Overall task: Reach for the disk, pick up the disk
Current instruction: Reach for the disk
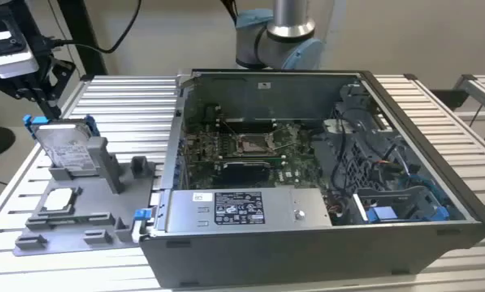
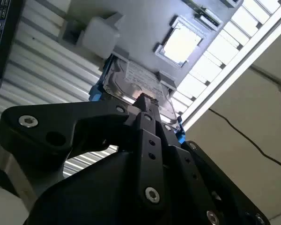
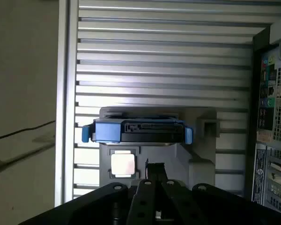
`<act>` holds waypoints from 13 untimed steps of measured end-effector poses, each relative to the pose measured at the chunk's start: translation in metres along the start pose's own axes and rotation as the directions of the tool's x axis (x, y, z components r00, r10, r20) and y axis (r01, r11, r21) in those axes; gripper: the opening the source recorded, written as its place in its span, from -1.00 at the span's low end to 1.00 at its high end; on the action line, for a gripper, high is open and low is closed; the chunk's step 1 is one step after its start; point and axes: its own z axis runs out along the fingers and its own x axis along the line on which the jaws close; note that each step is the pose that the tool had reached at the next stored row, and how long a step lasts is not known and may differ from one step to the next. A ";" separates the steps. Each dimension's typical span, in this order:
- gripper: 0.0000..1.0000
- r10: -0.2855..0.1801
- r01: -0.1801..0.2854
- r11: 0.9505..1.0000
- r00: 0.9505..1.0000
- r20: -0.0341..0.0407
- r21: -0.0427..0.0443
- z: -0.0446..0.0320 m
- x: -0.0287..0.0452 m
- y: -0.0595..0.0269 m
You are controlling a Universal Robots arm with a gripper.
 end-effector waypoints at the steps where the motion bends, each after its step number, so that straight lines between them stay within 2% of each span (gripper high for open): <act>1: -1.00 0.000 0.000 1.000 1.000 0.000 0.000 0.0000 0.0000 0.0000; 13: -1.00 0.000 0.000 1.000 1.000 0.000 0.000 -0.0001 0.0000 0.0005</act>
